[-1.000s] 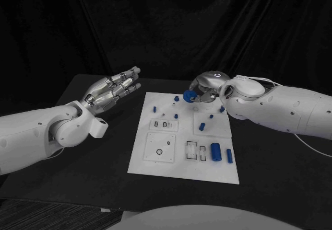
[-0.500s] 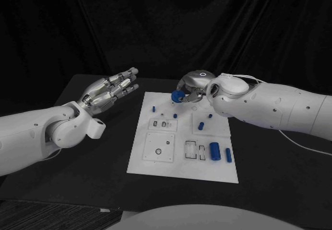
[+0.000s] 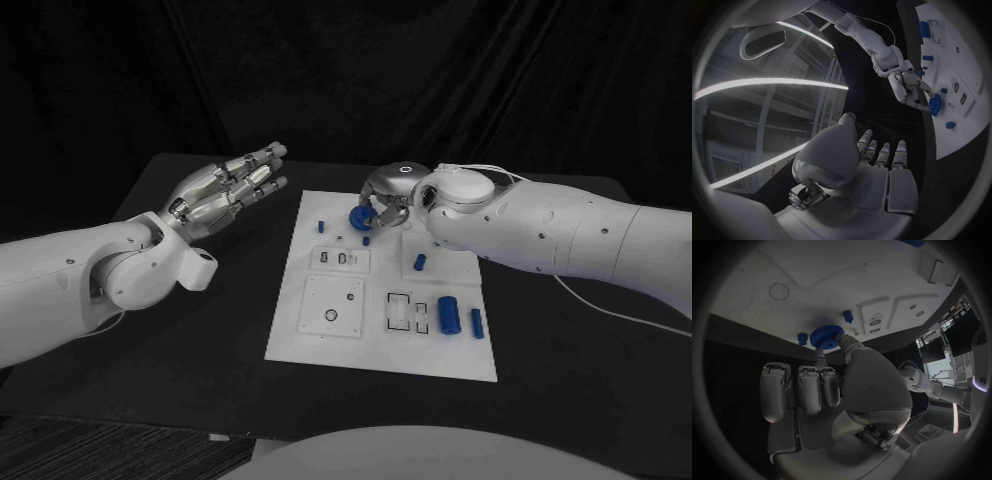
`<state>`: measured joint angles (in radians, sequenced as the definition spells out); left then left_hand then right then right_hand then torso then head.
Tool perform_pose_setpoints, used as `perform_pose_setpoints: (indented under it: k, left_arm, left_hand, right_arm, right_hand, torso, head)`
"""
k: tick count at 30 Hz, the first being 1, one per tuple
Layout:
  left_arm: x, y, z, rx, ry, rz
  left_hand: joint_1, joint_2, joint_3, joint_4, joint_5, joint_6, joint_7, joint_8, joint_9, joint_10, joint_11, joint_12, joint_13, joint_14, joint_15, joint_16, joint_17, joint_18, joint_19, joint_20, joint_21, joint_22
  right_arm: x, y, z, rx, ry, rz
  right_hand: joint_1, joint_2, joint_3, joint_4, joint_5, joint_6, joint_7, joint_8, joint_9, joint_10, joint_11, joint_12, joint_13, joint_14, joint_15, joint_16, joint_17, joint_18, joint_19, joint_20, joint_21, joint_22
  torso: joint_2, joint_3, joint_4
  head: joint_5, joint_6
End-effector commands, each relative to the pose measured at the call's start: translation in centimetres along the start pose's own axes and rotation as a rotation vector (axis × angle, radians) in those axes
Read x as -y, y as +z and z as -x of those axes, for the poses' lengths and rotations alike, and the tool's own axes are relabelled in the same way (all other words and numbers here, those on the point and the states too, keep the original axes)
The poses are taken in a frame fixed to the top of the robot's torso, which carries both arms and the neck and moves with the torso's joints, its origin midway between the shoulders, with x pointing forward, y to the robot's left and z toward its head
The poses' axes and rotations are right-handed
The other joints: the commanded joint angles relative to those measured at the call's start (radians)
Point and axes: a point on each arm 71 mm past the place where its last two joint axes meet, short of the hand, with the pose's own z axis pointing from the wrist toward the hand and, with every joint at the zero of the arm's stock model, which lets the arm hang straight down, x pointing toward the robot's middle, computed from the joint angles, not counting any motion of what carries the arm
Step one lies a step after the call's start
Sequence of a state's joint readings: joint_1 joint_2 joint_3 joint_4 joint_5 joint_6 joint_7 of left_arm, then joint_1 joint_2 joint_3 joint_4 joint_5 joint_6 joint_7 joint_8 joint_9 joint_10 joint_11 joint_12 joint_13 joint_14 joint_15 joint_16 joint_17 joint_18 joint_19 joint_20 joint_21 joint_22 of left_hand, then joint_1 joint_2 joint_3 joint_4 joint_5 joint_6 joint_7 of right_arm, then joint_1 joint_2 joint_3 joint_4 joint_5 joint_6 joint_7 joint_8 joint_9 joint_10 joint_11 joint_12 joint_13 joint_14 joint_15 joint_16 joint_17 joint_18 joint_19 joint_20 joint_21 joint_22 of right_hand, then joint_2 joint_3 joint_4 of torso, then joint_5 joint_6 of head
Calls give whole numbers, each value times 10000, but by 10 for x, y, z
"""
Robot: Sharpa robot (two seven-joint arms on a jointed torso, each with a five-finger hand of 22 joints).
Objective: Assemble the parts on the task board
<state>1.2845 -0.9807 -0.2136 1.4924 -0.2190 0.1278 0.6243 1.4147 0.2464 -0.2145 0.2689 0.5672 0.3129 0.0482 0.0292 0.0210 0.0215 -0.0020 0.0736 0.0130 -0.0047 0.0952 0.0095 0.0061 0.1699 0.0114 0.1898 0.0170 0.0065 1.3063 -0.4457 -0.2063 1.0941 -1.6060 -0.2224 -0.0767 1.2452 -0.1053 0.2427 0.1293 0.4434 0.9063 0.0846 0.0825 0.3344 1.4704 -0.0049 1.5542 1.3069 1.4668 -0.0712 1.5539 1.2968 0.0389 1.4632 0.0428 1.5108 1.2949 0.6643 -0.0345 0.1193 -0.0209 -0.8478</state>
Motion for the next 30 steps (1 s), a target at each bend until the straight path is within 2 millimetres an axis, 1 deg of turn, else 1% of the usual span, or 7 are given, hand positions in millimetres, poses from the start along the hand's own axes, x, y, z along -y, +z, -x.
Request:
perform_pose_setpoints:
  k: [1, 4, 14, 20, 25, 27, 30]
  left_arm:
    - [0, 1, -2, -112, -71, -73]
    - [0, 2, -3, -144, -86, -74]
    - [-1, 4, -4, -167, -91, -48]
    - [-1, 5, -5, -215, -114, -38]
    - [-2, 5, -5, -237, -124, -12]
    - [-2, 5, -5, -244, -128, 0]
    - [-2, 5, -5, -265, -143, 38]
  left_hand:
    - [104, 12, 235, -4, 195, 50, 13, 174, 177, -22, 144, 194, 54, 51, 101, -92, -58, -77, -25, 55, -79, 17]
    - [115, 11, 244, -12, 207, 62, 21, 177, 178, -19, 153, 199, 55, 54, 106, -90, -57, -79, -24, 57, -78, 18]
    - [170, 6, 290, -51, 288, 82, 46, 183, 179, -10, 181, 219, 58, 63, 121, -83, -52, -89, -23, 66, -77, 18]
    - [199, 4, 316, -75, 329, 99, 59, 187, 181, -5, 197, 229, 60, 65, 127, -82, -51, -93, -21, 69, -76, 19]
    - [223, 5, 336, -95, 356, 109, 68, 190, 182, -2, 207, 234, 61, 68, 130, -80, -49, -95, -20, 71, -75, 19]
    - [223, 5, 336, -95, 356, 109, 68, 190, 182, -2, 207, 234, 61, 68, 130, -80, -49, -95, -20, 71, -75, 19]
    - [237, 4, 350, -107, 380, 113, 73, 191, 182, 0, 213, 241, 62, 69, 133, -79, -48, -97, -20, 71, -75, 19]
  right_arm:
    - [1, 1, -6, -387, -40, 2]
    - [1, 2, -7, -407, -41, -11]
    - [0, 6, -9, -333, -46, 83]
    - [-2, 7, -8, -182, -40, 222]
    - [-3, 8, -8, -154, -45, 245]
    - [-3, 9, -8, -154, -48, 236]
    - [-3, 9, -8, -147, -53, 214]
  right_hand:
    - [371, 219, 412, -139, -26, 538, -12, 600, 840, 1004, 56, 166, 2639, 1040, 79, 169, 2740, -177, 576, 34, -22, 2348]
    - [371, 219, 412, -139, -26, 538, -12, 600, 840, 1004, 56, 166, 2639, 1040, 79, 169, 2740, -177, 576, 34, -22, 2348]
    - [384, 264, 475, -194, -39, 425, 27, 536, 812, 1004, 71, 166, 2639, 1040, 106, 169, 2740, -170, 561, 67, -45, 2337]
    - [354, 305, 526, -220, -91, 238, 32, 430, 760, 1004, 55, 166, 2639, 1040, 100, 169, 2740, -164, 550, 79, -63, 2331]
    - [219, 323, 573, -220, -401, -118, 76, 200, 585, 1004, 80, 166, 2639, 1040, 123, 169, 2740, -161, 544, 100, -80, 2331]
    - [133, 325, 587, -208, -676, -356, 69, 46, 442, 1004, 74, 166, 2639, 1040, 118, 169, 2740, -159, 541, 104, -89, 2332]
    - [73, 334, 603, -207, -860, -583, 15, -86, 298, 1004, 39, 166, 2639, 1040, 102, 169, 2740, -156, 537, 95, -101, 2332]
  torso:
    - [-3, 9, -6]
    - [-3, 10, 2]
    - [-2, 8, -39]
    - [-3, 14, -29]
    - [-5, 16, -30]
    - [-6, 16, -31]
    - [-9, 16, -28]
  head:
    - [-14, -27]
    - [-20, -54]
    - [11, -110]
    - [-3, -118]
    - [-21, -139]
    - [-18, -148]
    - [-11, -164]
